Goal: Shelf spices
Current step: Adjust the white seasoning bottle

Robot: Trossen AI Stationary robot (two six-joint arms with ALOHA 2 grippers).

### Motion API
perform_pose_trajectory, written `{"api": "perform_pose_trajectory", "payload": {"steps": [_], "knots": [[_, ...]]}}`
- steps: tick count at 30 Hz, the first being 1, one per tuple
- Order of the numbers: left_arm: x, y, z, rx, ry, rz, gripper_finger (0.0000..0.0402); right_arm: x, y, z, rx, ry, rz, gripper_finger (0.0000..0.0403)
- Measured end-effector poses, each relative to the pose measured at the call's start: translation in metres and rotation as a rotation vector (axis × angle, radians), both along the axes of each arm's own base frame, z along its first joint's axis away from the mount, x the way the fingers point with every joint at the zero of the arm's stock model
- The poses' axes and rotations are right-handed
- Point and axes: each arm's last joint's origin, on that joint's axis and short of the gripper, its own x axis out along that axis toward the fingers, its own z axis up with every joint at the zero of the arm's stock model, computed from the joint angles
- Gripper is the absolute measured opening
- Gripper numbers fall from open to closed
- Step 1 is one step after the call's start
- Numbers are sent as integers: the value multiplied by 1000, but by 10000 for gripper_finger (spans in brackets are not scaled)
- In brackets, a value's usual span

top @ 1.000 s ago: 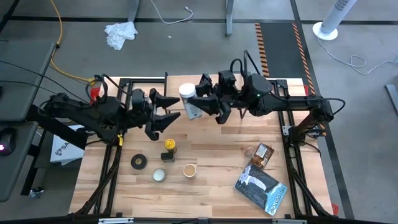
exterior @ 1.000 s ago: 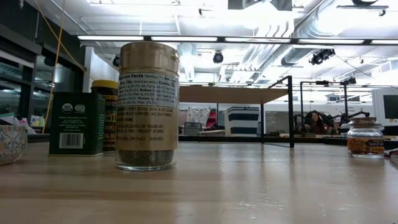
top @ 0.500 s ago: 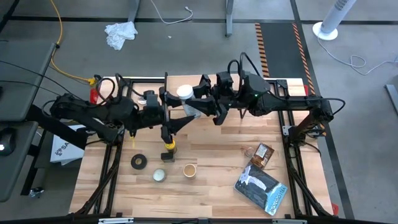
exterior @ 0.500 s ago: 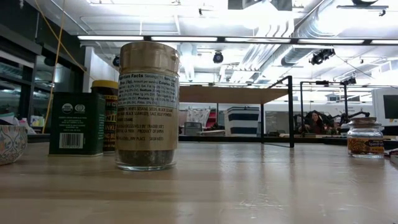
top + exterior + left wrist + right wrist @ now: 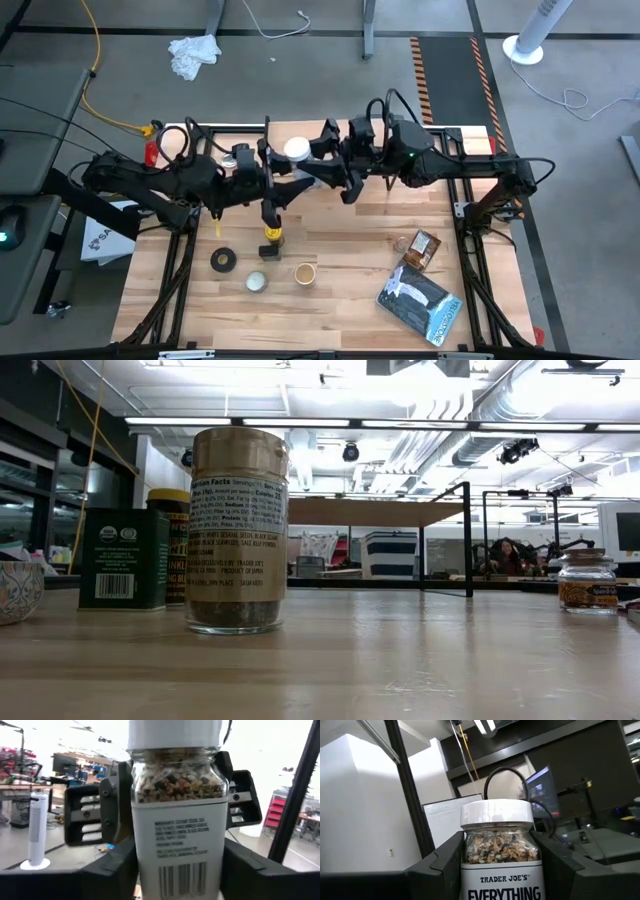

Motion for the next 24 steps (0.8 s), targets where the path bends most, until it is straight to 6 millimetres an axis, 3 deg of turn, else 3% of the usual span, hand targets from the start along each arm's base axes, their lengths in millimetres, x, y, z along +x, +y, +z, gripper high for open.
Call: {"api": "perform_pose_trajectory", "payload": {"steps": [3,8,13,18,24], "knots": [[0,0,-1,6,9,1,189,0,0,0,0,-4,-2,198],[-8,-2,-4,40,89,-7,189,-11,-2,9,6,2,-27,278],[-33,2,-11,57,281,75,189,-44,-10,28,-93,44,-93,296],[-42,14,-29,20,544,-10,189,-61,-12,17,-195,324,-146,298],[-22,28,-42,59,799,-21,189,-66,-9,-4,-359,673,-233,299]]}}
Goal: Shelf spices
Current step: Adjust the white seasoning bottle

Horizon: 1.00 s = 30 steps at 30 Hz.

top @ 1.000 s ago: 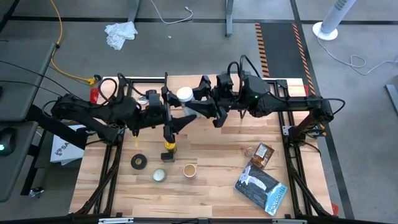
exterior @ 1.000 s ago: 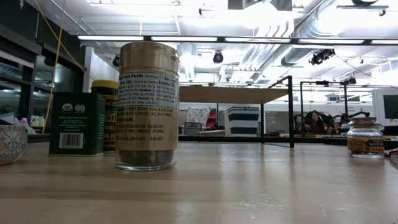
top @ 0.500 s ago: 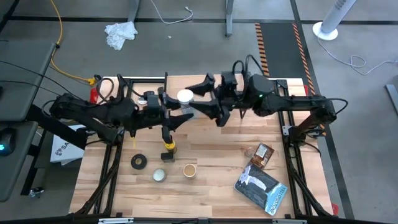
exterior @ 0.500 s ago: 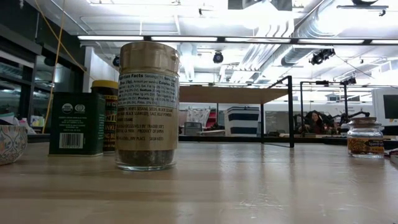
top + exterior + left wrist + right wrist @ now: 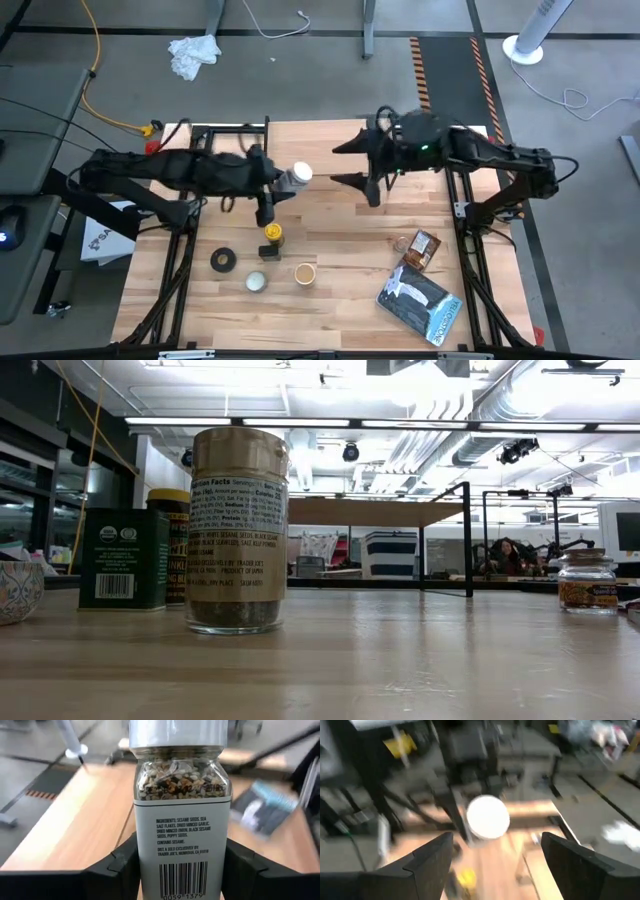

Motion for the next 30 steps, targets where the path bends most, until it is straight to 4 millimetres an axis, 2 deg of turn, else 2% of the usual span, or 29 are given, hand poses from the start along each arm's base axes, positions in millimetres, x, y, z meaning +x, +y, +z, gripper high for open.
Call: {"api": "perform_pose_trajectory", "payload": {"steps": [6,10,14,20,30], "knots": [[39,3,-13,39,212,-123,189,14,7,-24,-146,156,-3,300],[57,0,-18,86,289,-189,189,24,12,-40,-159,245,24,300],[65,-1,-18,119,294,-221,189,24,20,-44,-162,283,64,300],[66,1,-17,141,282,-219,189,25,32,-48,-157,300,112,300],[68,0,-14,129,244,-228,189,30,40,-54,-174,317,77,300]]}}
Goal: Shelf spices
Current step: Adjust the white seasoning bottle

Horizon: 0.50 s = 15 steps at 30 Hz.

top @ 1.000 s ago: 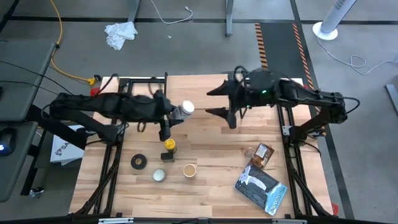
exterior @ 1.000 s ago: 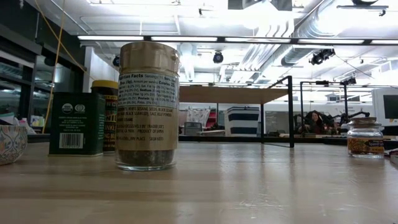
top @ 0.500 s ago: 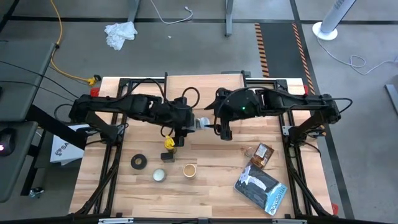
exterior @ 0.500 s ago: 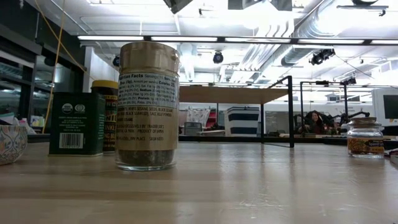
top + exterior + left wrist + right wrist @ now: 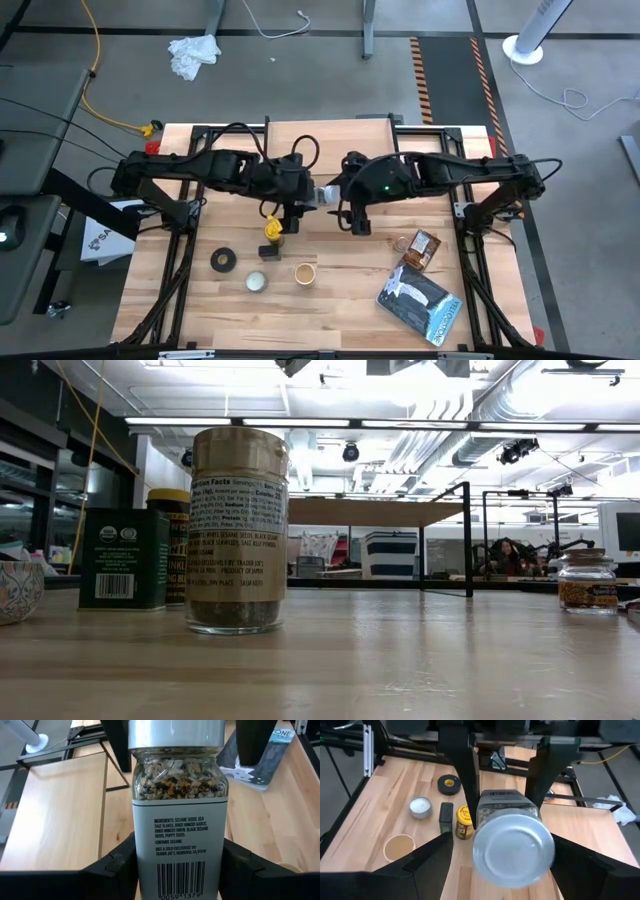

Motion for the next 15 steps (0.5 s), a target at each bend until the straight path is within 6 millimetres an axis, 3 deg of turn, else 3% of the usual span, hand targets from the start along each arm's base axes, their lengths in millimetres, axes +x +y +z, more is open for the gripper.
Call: {"api": "perform_pose_trajectory", "payload": {"steps": [8,15], "knots": [[2,-3,2,-9,-33,-32,189,14,3,-13,-8,27,20,300],[1,-5,2,-10,-25,-32,189,18,3,-9,-4,-29,19,300]]}}
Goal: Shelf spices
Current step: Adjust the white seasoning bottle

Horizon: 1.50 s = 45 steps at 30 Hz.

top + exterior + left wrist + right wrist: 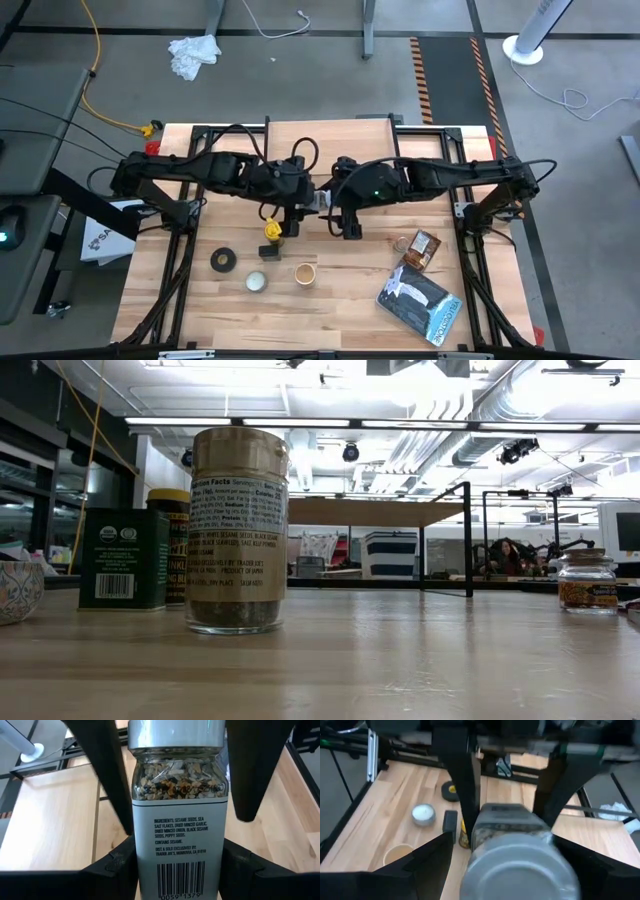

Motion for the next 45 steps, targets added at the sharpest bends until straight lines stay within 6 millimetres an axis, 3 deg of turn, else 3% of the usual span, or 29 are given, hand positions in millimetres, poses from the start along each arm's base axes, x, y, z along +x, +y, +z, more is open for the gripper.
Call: {"api": "perform_pose_trajectory", "payload": {"steps": [6,13,21,23,27,30,35,39,45], "knots": [[3,-1,-2,-1,0,0,189,0,0,-3,-22,23,5,276],[3,-1,-2,2,3,4,189,1,-1,-2,-45,7,-23,190],[-8,-5,7,-3,-24,-6,189,-3,-2,3,-53,-8,-28,185],[-16,-7,16,15,-38,19,202,-6,-4,7,-59,-20,-28,185],[-49,-5,45,18,-63,86,308,-20,-9,4,-89,112,-36,185],[-72,-2,52,6,-12,171,349,-26,-13,1,-95,184,-46,185],[-107,-3,64,-29,-47,303,354,-16,-13,-7,-52,203,-32,185],[-132,-7,68,-93,-62,388,349,7,-8,-35,20,281,-3,185],[-152,-17,63,-89,-27,456,343,50,-1,-86,65,454,37,185]]}}
